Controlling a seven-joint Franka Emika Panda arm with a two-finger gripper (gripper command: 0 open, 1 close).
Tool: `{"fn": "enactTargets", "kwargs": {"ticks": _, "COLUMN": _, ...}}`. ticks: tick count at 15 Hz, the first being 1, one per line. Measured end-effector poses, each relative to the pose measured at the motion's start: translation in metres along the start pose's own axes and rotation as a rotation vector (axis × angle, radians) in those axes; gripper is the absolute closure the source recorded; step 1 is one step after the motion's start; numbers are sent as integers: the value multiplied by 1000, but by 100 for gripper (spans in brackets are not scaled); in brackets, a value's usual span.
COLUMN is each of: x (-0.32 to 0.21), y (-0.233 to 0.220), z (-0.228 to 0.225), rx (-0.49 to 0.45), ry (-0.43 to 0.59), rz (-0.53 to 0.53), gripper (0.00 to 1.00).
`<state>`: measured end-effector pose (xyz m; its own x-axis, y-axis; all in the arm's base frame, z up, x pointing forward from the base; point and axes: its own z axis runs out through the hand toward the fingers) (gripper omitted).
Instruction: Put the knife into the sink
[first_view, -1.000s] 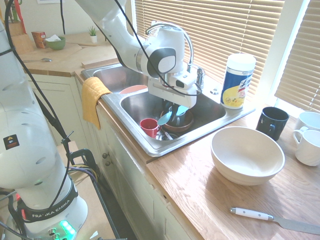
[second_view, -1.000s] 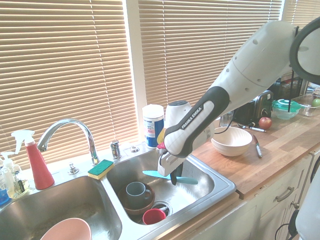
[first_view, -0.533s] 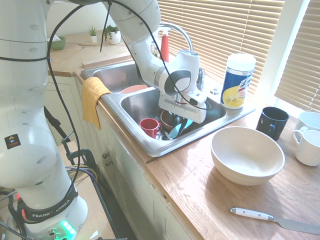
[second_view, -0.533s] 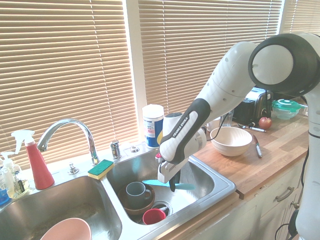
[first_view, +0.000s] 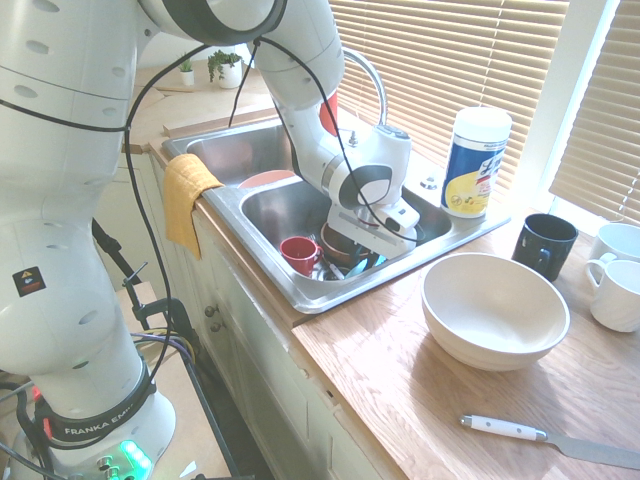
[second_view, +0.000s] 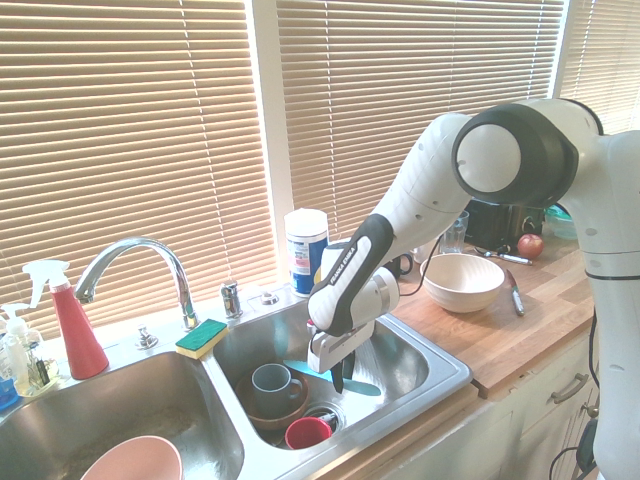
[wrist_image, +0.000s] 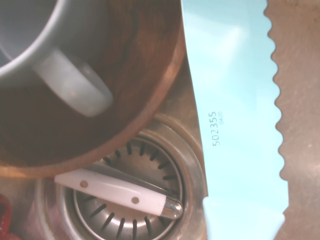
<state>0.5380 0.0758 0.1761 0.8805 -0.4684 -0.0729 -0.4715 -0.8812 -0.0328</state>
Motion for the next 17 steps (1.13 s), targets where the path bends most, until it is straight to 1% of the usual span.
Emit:
{"fn": "enactTargets", "kwargs": {"ticks": 4, "x": 3, "y": 0, "z": 10, "rx": 9, "ry": -40, "rz": 53, "gripper": 0}}
{"fn": "enactTargets", "kwargs": {"ticks": 12, "x": 4, "y": -1, "z": 7, "rx": 13, "ry": -35, "rz": 64, "gripper": 0}}
{"fn": "enactTargets", "kwargs": {"ticks": 15, "x": 5, "y": -2, "z": -1, "rx": 23, "ry": -14, "rz": 71, "gripper": 0}}
{"fn": "enactTargets", "kwargs": {"ticks": 17, "x": 0, "y": -5, "z": -28, "rx": 19, "ry": 47, "rz": 56, "gripper": 0}}
